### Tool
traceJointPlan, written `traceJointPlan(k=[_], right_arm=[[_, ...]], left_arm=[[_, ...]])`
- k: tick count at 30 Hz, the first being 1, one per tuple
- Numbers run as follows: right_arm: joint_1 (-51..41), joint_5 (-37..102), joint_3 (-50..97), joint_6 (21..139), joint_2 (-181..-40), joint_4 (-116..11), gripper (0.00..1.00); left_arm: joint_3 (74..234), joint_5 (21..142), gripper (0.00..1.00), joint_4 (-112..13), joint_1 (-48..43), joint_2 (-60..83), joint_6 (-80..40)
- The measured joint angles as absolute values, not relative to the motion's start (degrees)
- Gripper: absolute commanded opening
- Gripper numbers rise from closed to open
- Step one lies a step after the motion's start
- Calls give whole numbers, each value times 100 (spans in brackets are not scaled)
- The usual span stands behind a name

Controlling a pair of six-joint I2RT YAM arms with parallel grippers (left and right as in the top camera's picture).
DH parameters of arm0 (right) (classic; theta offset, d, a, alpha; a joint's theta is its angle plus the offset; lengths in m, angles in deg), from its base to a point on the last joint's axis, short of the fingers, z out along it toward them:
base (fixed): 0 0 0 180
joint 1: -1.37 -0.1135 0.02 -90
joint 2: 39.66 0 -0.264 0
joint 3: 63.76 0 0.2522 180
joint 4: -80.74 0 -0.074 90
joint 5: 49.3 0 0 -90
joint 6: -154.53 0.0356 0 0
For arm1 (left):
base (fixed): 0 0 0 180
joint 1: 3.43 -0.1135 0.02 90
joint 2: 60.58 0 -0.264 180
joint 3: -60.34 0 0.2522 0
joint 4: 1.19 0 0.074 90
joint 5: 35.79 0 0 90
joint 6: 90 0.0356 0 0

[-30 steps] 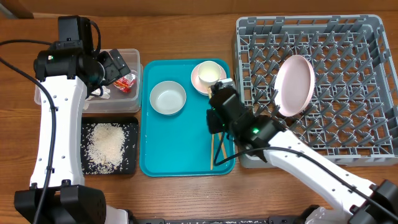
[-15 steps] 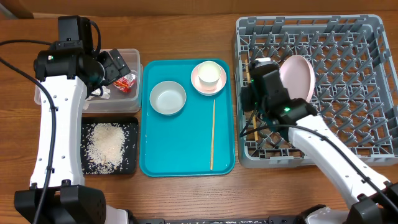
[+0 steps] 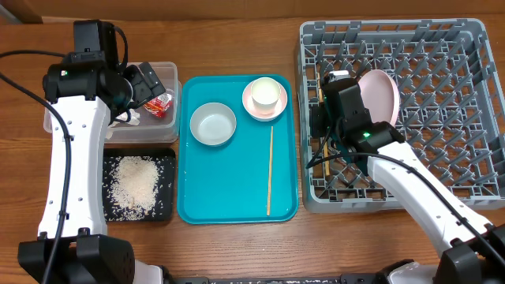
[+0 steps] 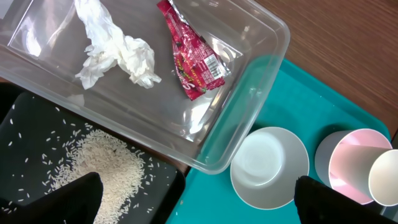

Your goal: Sort waste into correct bins and load items into the dishwasher

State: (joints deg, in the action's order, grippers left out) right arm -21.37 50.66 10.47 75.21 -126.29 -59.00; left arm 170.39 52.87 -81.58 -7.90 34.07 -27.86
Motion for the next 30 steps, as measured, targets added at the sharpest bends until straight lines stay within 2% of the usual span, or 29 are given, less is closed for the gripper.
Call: traceJointPlan(k=[5,12,15,18,24,30], right_arm=[[-2139,5062,1047,7521,-12629,-5913,14],[-2139,5059,1047,7553,-12629,-5918,22],[-2139,4867,1047,7772,-12629,-5916,31],[-2137,4268,1047,8060,-12629,-5933,35],[-2189,2907,1047,8565,-12629,-5933,35],[-2438,2579,1047,8817,-12629,-5859,35]], left_arm=[[17039,5285,100,-8158,-790,3407,-2786],[17039,5285,100,-8158,-790,3407,-2786],[17039,5285,100,-8158,-790,3407,-2784],[17039,5285,100,-8158,-790,3407,-2786],[17039,5285,100,-8158,-790,3407,-2786],[17039,5285,100,-8158,-790,3407,-2786]])
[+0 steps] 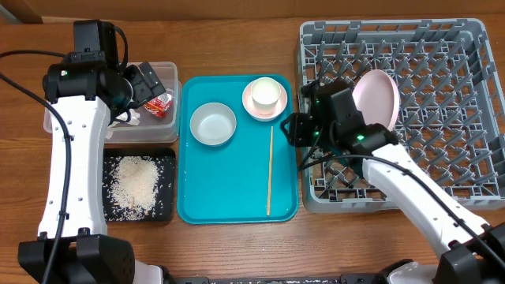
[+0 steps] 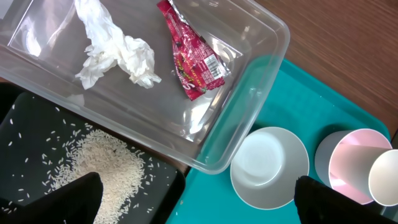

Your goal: Sort waste into correct bins and load items into the dishwasher

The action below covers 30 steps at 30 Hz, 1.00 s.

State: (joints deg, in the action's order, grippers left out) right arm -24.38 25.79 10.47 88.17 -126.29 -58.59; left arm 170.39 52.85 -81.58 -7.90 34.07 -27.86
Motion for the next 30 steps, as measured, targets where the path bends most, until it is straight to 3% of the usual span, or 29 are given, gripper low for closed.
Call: traceJointPlan(k=[17,30], right_arm=[[-3715,3790,1036,9306,-13174,-6066,38],[-3752,4443,1036,9315,-13945,-6305,39]], left_arm=[[17039,5287,100,-8158,-790,3407,-2786],[17039,5285,100,-8158,-790,3407,-2786]])
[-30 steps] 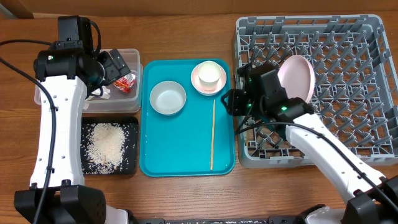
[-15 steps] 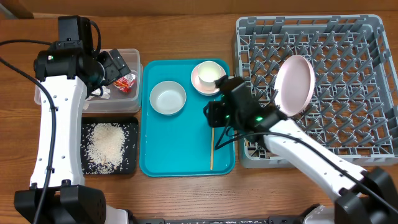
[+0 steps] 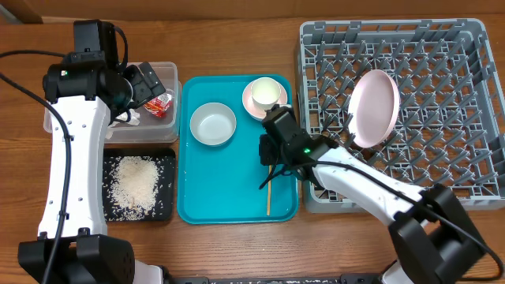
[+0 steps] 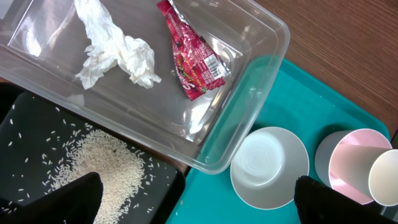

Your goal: Sort waste into correct bins and load items into the dishwasher

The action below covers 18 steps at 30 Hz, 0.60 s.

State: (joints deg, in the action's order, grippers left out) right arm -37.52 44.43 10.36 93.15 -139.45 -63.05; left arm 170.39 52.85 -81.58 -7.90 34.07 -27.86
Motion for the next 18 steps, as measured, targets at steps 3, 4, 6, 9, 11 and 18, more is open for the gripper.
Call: traceJointPlan(k=[3,4,6,9,11,18], right_arm=[[-3752,4487,1036,9385,-14186,-6392,39],[-3752,4513,1036,9396,-14249,-6409,39],[-3752,4590,1032,9427,-14385,-6418,39],[-3750,4686,1032,9435,-14415,-6460,39],[-3750,4764,1032,9440,-14415,-6538,39],[-3752,4869,1032,9453,-14514,-6836,38]], left_arm=[[17039,5287,100,-8158,-790,3407,-2784],[17039,5285,100,-8158,-790,3407,-2784],[17039,5287,100,-8158,-790,3407,-2786],[17039,5287,100,-8158,-790,3407,-2786],[17039,5285,100,-8158,-790,3407,-2786],[17039,5285,100,-8158,-790,3407,-2786]])
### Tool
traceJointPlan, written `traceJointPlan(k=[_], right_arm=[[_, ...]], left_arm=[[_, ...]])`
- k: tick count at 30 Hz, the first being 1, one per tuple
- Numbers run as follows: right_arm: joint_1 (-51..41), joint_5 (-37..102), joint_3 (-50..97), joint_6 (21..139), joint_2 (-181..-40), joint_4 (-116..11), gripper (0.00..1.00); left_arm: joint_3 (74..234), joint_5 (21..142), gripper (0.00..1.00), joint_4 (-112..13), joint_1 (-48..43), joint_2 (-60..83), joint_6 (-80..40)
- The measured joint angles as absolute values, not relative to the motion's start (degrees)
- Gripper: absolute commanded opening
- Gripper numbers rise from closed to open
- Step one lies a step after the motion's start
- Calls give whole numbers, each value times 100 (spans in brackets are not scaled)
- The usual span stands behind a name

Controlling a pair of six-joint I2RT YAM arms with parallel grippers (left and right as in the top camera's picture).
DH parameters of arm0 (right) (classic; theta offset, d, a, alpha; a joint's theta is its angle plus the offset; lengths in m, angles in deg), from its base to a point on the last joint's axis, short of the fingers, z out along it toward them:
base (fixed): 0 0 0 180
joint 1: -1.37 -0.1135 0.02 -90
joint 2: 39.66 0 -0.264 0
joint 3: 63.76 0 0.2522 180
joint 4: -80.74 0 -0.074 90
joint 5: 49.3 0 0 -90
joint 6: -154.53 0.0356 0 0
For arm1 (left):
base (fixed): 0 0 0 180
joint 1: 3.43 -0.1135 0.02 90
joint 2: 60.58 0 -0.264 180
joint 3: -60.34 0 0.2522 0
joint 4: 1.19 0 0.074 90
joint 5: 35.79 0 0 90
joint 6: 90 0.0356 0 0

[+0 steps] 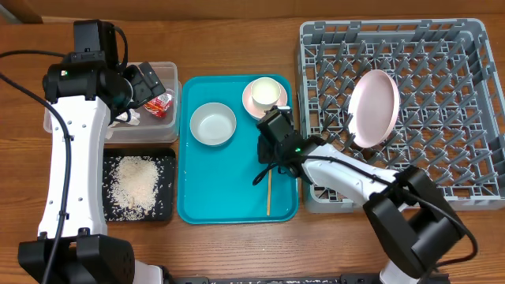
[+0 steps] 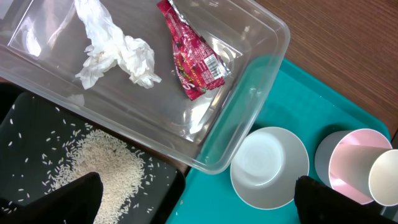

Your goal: Sort waste into correct bins and load items into the dishwasher

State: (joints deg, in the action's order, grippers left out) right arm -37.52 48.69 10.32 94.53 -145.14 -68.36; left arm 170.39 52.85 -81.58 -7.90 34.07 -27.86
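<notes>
A thin wooden chopstick lies lengthwise on the right side of the teal tray. My right gripper is down over the stick's middle, its fingers pointing toward the tray's front; their spread cannot be made out. A pink plate stands on edge in the grey dishwasher rack. On the tray are a white bowl and a cup in a pink bowl. My left gripper hangs open above the clear bin, which holds a crumpled tissue and a red wrapper.
A black tray with spilled rice sits in front of the clear bin, left of the teal tray. The rack fills the table's right side, with its left wall close to the right arm.
My right gripper has shifted a little on the tray and sits lower over the chopstick's middle. The left arm, bowls and plate have not moved.
My right gripper was inside the rack beside the pink plate. Then it was at the rack's left edge, with the plate left standing in the rack. Then it was over the tray at the chopstick, where it still is. The left gripper stayed open over the clear bin.
</notes>
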Motion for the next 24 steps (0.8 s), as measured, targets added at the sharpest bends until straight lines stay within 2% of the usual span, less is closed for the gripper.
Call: traceJointPlan(k=[5,10,24], right_arm=[[-3752,4880,1032,9451,-14754,-6882,37],[-3752,4909,1032,9451,-14811,-6997,31],[-3752,4979,1032,9453,-14855,-7059,21]], left_arm=[[17039,5285,100,-8158,-790,3407,-2784],[17039,5287,100,-8158,-790,3407,-2786],[17039,5285,100,-8158,-790,3407,-2786]])
